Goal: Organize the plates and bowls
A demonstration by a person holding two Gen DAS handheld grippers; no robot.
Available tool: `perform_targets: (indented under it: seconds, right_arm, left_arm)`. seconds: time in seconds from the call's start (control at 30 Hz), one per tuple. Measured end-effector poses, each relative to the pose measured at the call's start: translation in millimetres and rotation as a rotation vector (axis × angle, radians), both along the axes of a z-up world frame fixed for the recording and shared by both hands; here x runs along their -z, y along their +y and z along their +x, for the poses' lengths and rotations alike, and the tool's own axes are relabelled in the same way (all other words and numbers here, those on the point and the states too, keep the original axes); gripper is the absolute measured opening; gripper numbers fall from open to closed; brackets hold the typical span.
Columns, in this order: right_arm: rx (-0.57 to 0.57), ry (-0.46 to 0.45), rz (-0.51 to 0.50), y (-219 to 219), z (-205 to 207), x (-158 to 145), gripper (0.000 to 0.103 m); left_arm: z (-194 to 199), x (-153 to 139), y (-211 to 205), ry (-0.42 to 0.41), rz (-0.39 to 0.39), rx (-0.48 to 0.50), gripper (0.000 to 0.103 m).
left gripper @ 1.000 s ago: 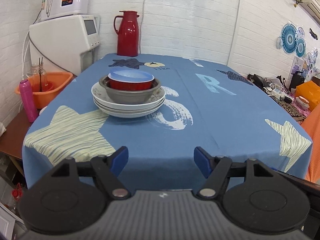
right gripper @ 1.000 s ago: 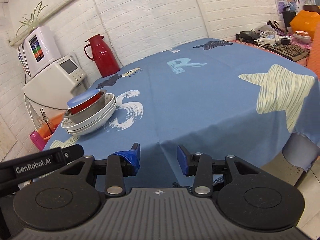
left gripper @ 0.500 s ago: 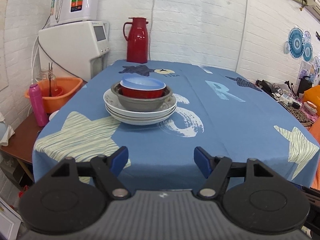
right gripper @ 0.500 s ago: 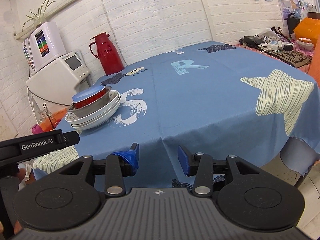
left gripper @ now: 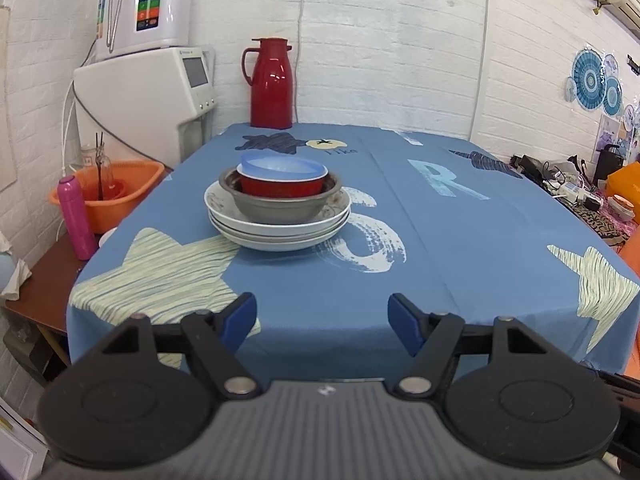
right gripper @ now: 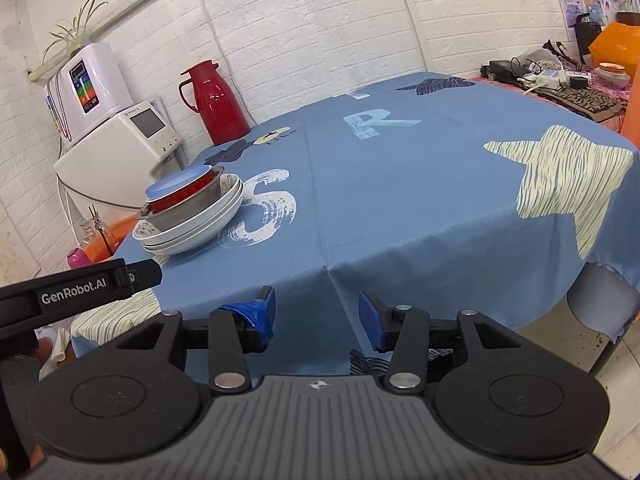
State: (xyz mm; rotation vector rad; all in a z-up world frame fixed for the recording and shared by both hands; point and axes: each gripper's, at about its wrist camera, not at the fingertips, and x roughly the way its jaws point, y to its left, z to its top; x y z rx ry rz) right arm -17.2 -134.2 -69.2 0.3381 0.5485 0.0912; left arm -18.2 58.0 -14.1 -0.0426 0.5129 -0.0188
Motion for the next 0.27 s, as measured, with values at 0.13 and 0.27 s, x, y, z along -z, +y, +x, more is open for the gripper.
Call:
perform_targets:
  seconds: [0.13, 0.27]
  right_arm:
    - [-0.006, 0.008, -0.001, 2.2, 0.7, 1.5, 0.032]
    - [-0.006, 0.003, -0.001, 2.7, 0.0, 1.0, 0.033]
  left_arm:
    - [-4.3, -1.7, 1.3, -0.051, 0.011, -0.015, 0.071]
    - [-2.8, -2.8, 5.0, -0.037, -0.006, -0.017, 0.071]
